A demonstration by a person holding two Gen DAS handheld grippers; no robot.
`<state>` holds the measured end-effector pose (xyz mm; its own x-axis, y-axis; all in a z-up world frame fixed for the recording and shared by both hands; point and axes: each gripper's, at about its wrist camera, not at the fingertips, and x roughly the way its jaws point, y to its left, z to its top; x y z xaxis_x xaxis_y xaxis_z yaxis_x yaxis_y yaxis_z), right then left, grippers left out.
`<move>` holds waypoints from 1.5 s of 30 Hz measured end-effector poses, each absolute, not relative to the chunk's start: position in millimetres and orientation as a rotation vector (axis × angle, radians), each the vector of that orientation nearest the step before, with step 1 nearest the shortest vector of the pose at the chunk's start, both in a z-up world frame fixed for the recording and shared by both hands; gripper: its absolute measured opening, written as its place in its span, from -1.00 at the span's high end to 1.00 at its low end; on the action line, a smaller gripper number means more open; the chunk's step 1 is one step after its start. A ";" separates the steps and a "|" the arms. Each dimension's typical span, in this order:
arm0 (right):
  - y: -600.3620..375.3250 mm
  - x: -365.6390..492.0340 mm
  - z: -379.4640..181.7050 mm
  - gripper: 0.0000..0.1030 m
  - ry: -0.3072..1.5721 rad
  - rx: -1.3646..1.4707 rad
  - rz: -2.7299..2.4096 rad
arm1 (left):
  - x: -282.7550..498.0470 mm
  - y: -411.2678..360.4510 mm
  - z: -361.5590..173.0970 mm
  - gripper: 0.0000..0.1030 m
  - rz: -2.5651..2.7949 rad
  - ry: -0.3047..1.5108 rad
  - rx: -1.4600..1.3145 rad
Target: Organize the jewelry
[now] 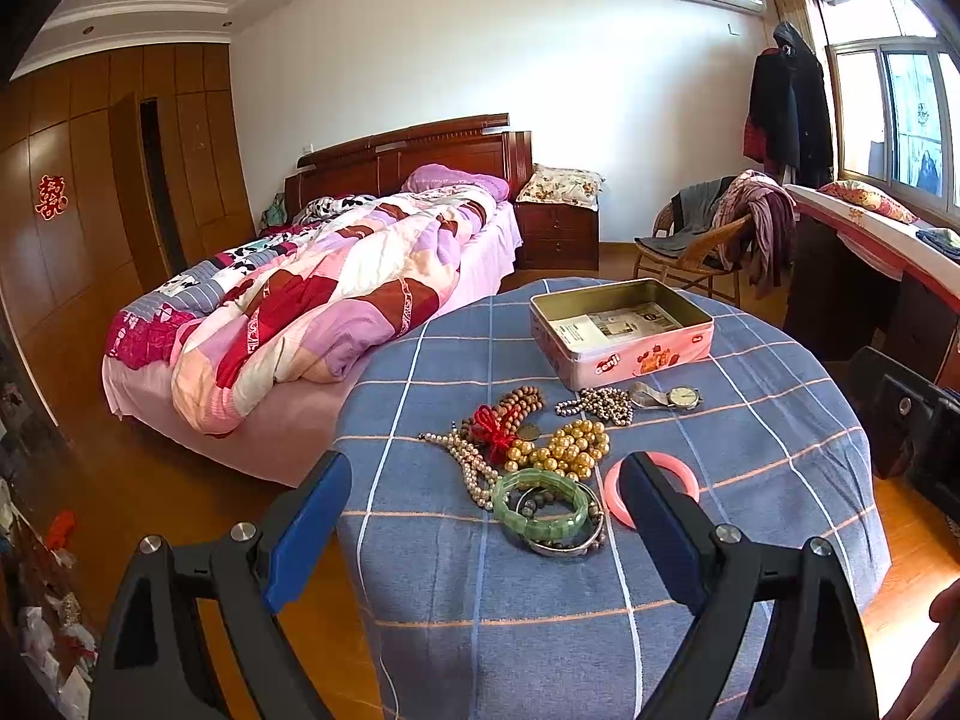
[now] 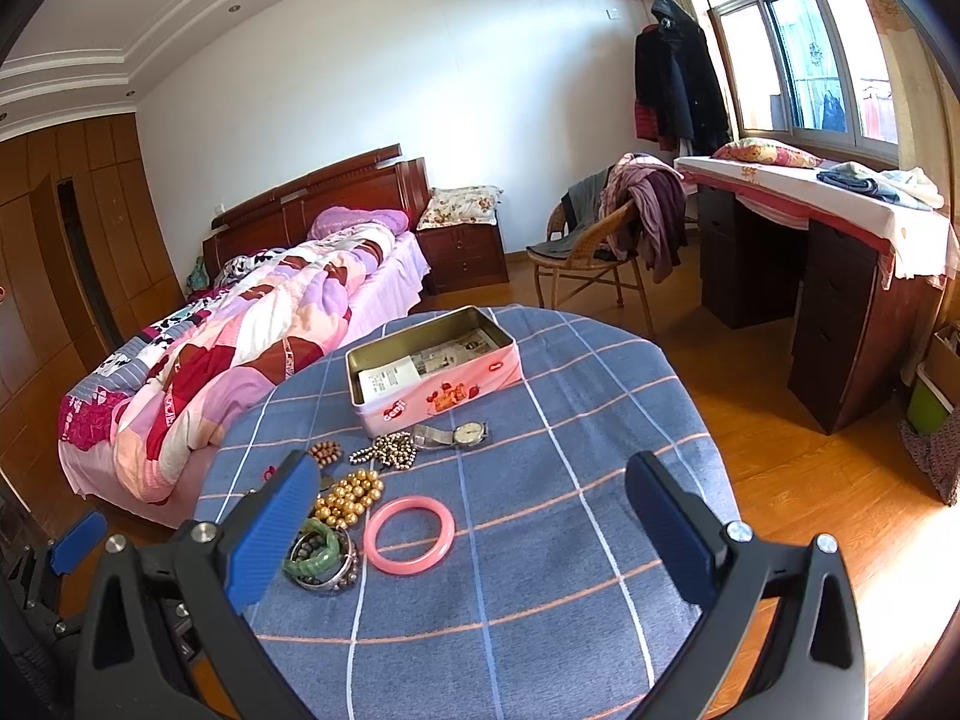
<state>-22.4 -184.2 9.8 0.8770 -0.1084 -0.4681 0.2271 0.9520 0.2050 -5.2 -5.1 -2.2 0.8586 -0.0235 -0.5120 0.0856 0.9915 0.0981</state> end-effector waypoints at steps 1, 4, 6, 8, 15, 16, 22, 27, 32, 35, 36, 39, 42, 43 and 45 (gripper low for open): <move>-183.9 -22.6 9.9 -1.00 0.472 0.259 -0.177 | -5.2 -5.4 -2.3 -0.76 -0.057 0.536 0.119; -183.7 -23.1 9.4 -1.00 0.474 0.259 -0.176 | -6.3 -6.2 -1.6 -0.76 -0.060 0.537 0.121; -183.7 -22.7 9.3 -1.00 0.473 0.258 -0.177 | -6.7 -6.2 -1.8 -0.76 -0.061 0.537 0.119; -183.9 -22.5 9.1 -1.00 0.474 0.259 -0.176 | -6.9 -6.7 -2.3 -0.76 -0.061 0.537 0.121; -183.5 -22.3 7.7 -1.00 0.477 0.260 -0.177 | -5.6 -7.1 -3.7 -0.76 -0.062 0.545 0.116; -183.4 -22.3 7.5 -1.00 0.477 0.260 -0.177 | -5.6 -6.9 -3.9 -0.76 -0.063 0.546 0.115; -183.4 -22.2 7.5 -1.00 0.479 0.260 -0.176 | -2.8 -5.3 -5.0 -0.76 -0.065 0.550 0.117; -182.8 -19.6 2.4 -1.00 0.487 0.257 -0.174 | 0.7 -5.7 -8.4 -0.76 -0.068 0.562 0.115; -182.7 -14.3 -1.7 -1.00 0.499 0.259 -0.176 | 3.6 -5.8 -9.7 -0.76 -0.071 0.567 0.115; -182.9 -11.0 -3.3 -1.00 0.509 0.258 -0.174 | 6.7 -6.6 -11.8 -0.76 -0.071 0.574 0.112; -183.1 -9.5 -4.2 -1.00 0.513 0.256 -0.175 | 8.3 -6.8 -12.9 -0.76 -0.070 0.577 0.109; -184.4 -6.6 -6.8 -1.00 0.523 0.253 -0.175 | 12.8 -7.3 -17.4 -0.76 -0.075 0.594 0.106; -187.9 -0.9 -12.7 -1.00 0.546 0.263 -0.173 | 18.9 -8.2 -23.9 -0.76 -0.077 0.615 0.109; -188.8 1.3 -15.3 -1.00 0.555 0.266 -0.173 | 20.8 -8.2 -25.9 -0.76 -0.076 0.623 0.109; -190.6 5.5 -20.2 -1.00 0.574 0.274 -0.169 | 26.3 -8.0 -30.0 -0.76 -0.076 0.640 0.106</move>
<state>5.5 -190.6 -20.2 0.8275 -0.0813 -0.5556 0.2332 0.9499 0.2082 26.3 -8.0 -30.0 0.7995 -0.0381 -0.5995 0.1035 0.9918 0.0750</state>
